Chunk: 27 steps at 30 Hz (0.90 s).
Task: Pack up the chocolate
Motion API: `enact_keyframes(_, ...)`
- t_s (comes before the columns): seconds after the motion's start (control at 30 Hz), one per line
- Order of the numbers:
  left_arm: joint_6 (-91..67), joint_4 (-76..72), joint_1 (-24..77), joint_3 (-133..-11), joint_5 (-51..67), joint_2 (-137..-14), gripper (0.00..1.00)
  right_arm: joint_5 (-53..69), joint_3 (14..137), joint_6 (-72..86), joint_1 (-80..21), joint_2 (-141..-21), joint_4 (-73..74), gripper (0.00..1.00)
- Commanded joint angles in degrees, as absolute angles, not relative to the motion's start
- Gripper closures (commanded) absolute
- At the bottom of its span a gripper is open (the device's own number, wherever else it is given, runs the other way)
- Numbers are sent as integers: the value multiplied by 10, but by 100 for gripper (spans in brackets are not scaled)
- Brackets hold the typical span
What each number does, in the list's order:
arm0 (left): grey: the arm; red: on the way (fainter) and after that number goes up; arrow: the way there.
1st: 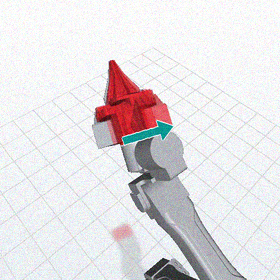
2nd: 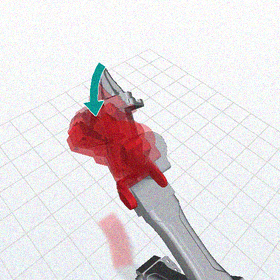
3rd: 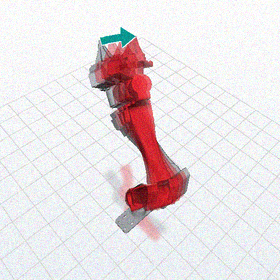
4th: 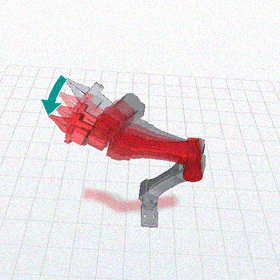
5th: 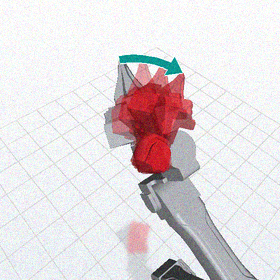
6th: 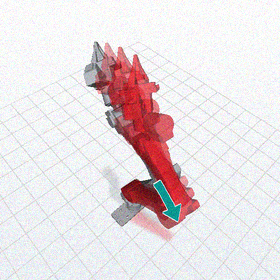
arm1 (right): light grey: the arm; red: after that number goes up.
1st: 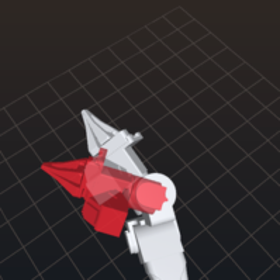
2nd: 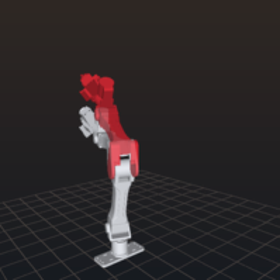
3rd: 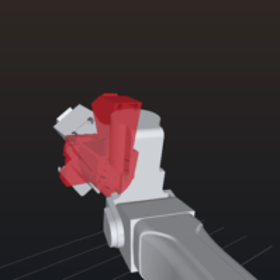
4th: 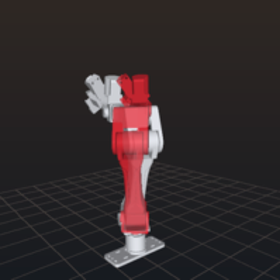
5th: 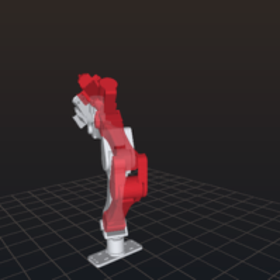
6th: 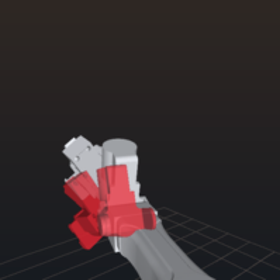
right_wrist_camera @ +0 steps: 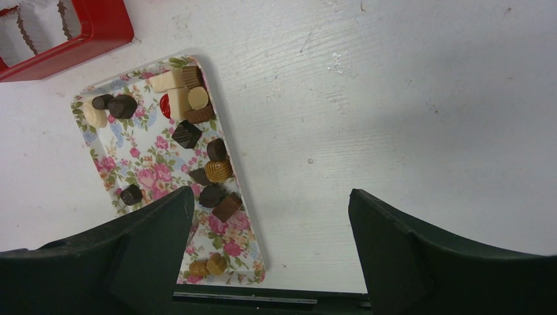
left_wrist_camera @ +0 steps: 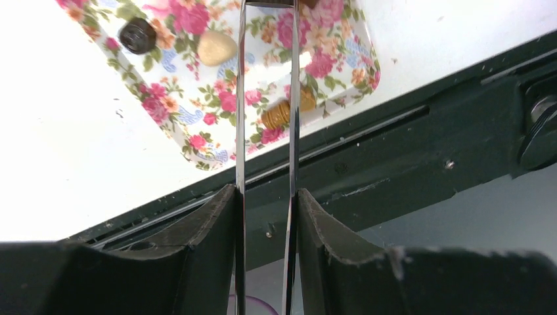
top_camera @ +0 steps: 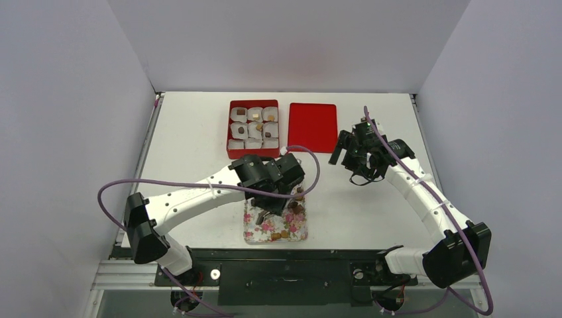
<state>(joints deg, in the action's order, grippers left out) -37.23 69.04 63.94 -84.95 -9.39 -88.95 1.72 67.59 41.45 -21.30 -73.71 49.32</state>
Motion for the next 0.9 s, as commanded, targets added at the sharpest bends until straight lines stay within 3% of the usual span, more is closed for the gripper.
enact_keyframes(0.0,-360,707,609,-904,-119,-859,73,9,700,417,-213,-740,474,17)
enact_keyframes(0.4,-310,685,466,-975,-143,-878,73,19,722,413,-212,-767,474,17)
enact_keyframes(0.87,-276,680,314,-1077,-195,-988,73,36,735,414,-209,-804,474,17)
